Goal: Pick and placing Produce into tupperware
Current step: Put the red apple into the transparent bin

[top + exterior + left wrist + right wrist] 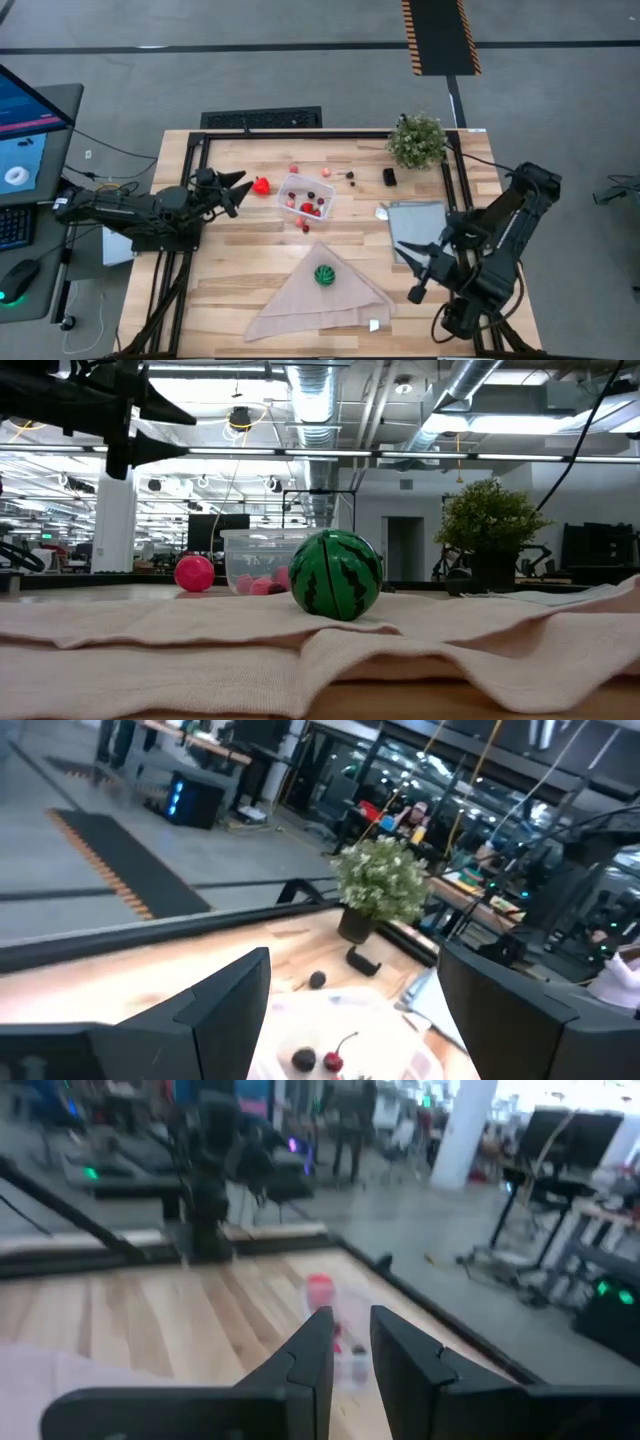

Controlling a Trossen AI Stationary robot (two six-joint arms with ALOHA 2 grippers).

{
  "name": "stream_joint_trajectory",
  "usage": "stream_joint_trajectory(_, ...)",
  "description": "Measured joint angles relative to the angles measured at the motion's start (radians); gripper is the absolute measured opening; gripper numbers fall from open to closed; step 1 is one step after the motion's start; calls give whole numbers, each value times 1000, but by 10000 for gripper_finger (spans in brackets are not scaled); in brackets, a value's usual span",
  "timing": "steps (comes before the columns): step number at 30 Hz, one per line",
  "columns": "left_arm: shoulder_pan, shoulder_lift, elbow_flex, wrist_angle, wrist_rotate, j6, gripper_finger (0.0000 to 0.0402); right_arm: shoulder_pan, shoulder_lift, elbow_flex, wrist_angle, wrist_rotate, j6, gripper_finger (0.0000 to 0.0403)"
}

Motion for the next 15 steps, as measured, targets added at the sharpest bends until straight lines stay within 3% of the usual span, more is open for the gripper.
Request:
stream_joint_trajectory(6,37,37,0,26,14,27,279,-42,41,-111,282,-7,-101,92)
stream_joint_trajectory(11,56,48,0,24,16,31,279,-132,68,-146,493,-131,-283,92)
stream_joint_trajectory(15,67,50,0,25,17,31,278,-227,85,-183,810,-296,-595,92)
